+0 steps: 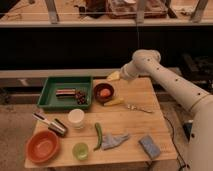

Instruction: Place banana in paper cup

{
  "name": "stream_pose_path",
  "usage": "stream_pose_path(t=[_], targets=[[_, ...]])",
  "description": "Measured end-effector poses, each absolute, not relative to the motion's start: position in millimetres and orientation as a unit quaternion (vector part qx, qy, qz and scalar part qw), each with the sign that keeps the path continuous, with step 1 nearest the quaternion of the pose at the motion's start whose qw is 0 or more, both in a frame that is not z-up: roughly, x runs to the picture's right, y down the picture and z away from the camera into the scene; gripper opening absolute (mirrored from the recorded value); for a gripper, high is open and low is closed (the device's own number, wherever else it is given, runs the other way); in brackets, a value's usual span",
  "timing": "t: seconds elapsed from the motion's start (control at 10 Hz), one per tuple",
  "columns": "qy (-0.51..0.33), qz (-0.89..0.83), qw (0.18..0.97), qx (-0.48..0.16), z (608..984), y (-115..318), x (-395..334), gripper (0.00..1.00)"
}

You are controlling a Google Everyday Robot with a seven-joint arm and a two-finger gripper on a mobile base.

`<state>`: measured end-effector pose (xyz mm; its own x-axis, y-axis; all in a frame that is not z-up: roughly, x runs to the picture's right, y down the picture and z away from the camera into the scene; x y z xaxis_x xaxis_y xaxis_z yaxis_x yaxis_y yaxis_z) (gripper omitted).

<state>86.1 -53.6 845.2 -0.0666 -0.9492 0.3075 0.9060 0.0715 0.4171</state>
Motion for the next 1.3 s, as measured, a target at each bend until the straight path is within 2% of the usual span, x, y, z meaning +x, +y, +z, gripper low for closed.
stream_pose_path(t=[1.3], targets=[[-0.266,-0.68,0.682,0.041,845.2,-53.5,86.3,0.8]])
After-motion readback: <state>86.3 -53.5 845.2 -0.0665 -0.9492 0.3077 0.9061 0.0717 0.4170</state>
